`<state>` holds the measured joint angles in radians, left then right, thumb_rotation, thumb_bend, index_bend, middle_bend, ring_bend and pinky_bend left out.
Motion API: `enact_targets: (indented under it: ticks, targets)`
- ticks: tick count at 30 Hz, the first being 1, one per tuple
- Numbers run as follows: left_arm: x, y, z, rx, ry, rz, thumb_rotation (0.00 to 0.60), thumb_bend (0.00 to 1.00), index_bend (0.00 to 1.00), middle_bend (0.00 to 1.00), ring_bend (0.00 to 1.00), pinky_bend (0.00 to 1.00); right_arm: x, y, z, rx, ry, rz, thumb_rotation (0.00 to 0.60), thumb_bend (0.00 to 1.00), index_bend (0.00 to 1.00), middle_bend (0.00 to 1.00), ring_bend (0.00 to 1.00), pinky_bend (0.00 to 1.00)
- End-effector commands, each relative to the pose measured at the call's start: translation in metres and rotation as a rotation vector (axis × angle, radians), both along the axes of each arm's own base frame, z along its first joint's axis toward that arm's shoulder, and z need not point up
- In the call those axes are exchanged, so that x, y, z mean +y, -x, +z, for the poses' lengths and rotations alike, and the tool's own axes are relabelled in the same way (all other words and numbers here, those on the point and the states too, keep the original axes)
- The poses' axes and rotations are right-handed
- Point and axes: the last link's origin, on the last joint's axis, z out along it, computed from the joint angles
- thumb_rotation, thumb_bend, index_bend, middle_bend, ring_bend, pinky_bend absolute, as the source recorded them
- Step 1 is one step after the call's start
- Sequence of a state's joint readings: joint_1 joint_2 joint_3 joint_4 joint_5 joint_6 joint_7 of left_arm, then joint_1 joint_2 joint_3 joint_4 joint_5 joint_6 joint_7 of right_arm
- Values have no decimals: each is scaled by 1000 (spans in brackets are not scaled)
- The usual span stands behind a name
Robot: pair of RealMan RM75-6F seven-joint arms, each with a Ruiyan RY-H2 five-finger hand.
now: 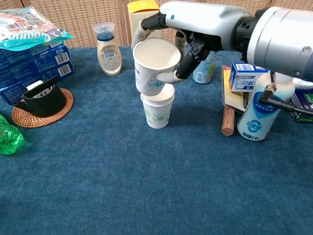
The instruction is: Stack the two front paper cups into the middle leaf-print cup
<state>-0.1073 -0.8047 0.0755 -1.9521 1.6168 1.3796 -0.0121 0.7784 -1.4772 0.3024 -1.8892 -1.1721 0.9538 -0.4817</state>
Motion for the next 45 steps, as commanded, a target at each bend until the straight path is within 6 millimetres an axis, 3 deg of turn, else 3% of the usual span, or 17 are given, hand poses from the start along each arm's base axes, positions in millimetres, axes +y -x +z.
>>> enact_targets:
  ticks: [1,12,29,34,39,45]
  targets:
    - [0,0,0,1,-1,0,600,398,0,0,0,0,-6,0,3,14,19,-5,600,378,257,210,79,506]
    - [0,0,-1,2,0,3,600,398,0,0,0,0,-20,-1,-8,55,25,-35,600,374,257,209,79,507]
    - [0,0,0,-1,-2,2,600,398,0,0,0,0,-18,7,-20,110,15,-36,600,363,254,204,78,507]
    - [1,1,0,-1,-3,4,600,398,0,0,0,0,-17,7,-20,113,12,-34,600,348,168,159,59,507]
    - [1,1,0,0,0,3,600,398,0,0,0,0,-15,8,-21,121,6,-31,600,342,31,30,5,507]
    - [2,1,1,-1,-1,5,600,398,0,0,0,0,-14,6,-14,90,15,-34,600,342,17,0,0,490]
